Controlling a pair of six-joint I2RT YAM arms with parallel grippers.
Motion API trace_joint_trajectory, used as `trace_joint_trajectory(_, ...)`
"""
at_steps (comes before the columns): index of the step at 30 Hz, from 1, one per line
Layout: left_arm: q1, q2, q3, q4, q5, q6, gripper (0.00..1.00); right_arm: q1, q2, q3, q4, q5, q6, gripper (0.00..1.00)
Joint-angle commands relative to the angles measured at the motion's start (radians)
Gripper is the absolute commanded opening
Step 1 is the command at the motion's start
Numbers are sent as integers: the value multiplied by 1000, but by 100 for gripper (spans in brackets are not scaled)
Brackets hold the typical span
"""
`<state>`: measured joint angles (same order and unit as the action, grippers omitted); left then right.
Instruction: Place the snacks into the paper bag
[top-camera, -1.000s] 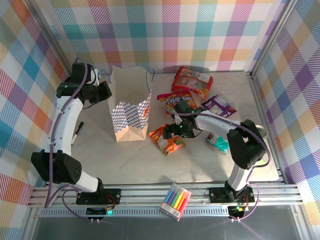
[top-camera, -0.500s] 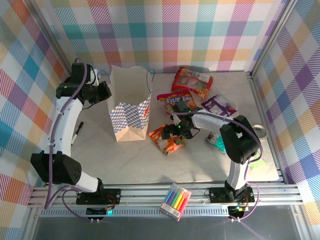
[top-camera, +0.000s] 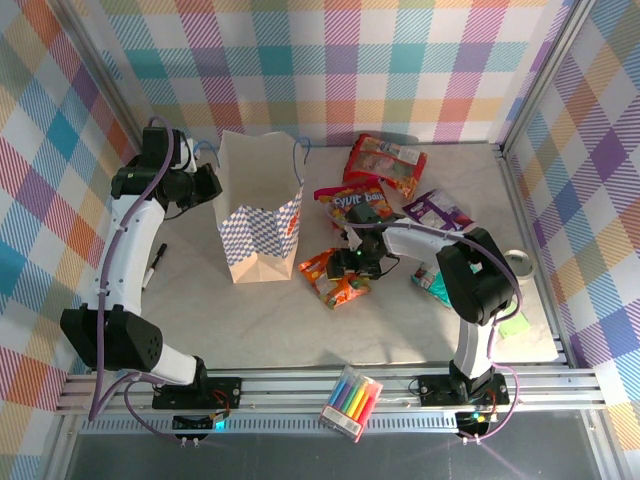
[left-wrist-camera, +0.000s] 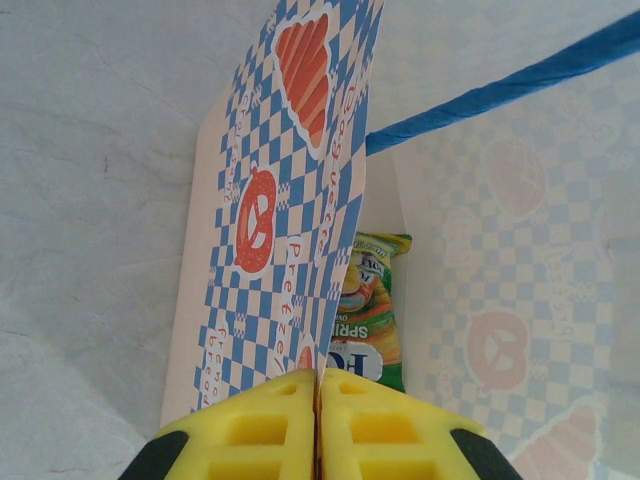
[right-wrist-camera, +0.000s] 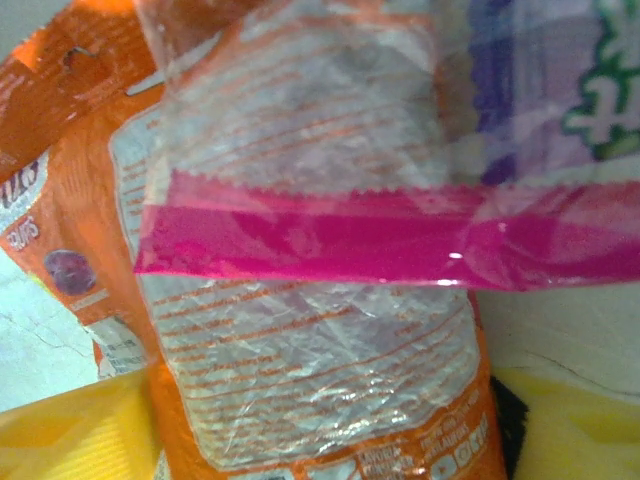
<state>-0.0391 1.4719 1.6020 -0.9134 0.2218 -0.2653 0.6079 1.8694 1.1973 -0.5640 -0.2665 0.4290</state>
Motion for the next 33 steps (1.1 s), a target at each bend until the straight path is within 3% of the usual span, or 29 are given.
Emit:
trace_joint_trajectory(1, -8, -25, -18, -17, -4, 11, 10, 1, 11, 2, -13, -3, 4, 73)
trace_joint_trajectory(16, -8, -32, -23, -11, 2, 9, 10, 2, -57, -43, -77, 30, 14, 45)
trace_joint_trajectory(33, -8, -33, -16, -4, 13, 14, 10, 3, -162, -49, -150, 46, 18, 29)
